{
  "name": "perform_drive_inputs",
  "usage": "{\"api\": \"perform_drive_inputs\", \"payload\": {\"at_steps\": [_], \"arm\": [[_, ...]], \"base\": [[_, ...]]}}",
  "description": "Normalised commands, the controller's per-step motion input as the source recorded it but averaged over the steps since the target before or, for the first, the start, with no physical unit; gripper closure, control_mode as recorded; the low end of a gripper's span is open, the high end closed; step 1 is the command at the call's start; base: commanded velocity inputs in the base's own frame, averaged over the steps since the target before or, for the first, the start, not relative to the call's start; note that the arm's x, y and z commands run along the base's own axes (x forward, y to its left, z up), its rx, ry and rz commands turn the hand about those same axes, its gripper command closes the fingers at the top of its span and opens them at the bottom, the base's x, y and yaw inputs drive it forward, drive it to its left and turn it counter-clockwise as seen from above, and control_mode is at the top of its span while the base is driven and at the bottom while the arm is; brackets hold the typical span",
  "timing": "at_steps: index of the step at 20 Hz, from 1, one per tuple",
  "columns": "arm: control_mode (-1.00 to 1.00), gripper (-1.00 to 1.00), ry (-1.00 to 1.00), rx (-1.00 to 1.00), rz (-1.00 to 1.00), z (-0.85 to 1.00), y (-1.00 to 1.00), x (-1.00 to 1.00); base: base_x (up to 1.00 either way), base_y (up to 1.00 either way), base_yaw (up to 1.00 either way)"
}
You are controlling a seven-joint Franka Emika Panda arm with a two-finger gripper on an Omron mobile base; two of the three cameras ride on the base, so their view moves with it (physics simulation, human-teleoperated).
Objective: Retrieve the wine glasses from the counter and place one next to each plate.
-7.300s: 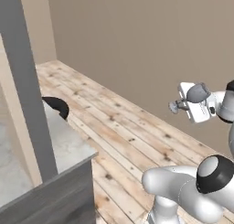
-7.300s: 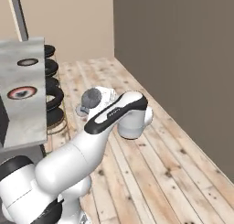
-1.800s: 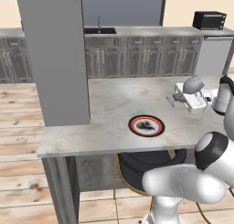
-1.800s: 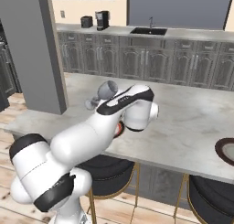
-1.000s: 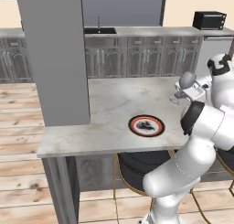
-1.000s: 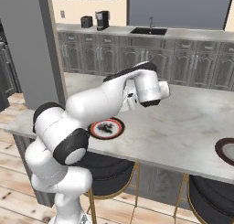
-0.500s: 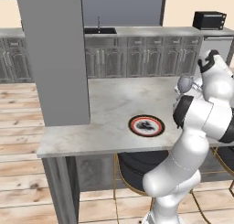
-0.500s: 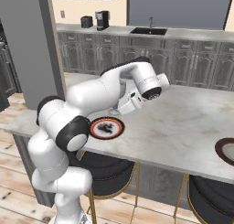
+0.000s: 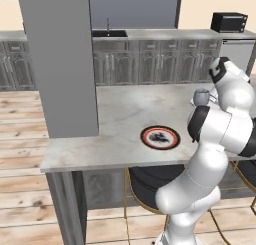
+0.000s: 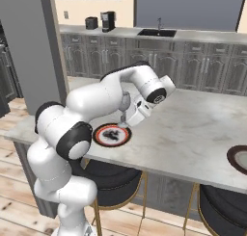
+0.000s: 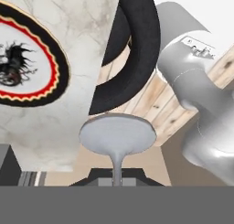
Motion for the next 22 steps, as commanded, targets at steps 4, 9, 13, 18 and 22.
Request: {"api": "perform_drive_inputs", "payload": {"at_steps": [4,9,13,18,22], "arm": [[-1.0,1.0,0.04,-0.06,0.02,-0.01,-0.07,0.0],[-1.0,1.0,0.02,-0.07,0.0,-0.03,0.0,-0.02],[-1.0,1.0,0.0,-0.09,-0.05,-0.18,0.0,-0.07],[-1.0,1.0,0.0,-0.03,-0.07,-0.19,-0.01,-0.1],[-1.0,1.0,0.0,0.09,-0.02,-0.29,-0.02,-0.18]], "base": [[0.0,0.0,0.0],[0.0,0.0,0.0],[0.0,0.0,0.0],[0.0,0.0,0.0],[0.0,0.0,0.0]]}}
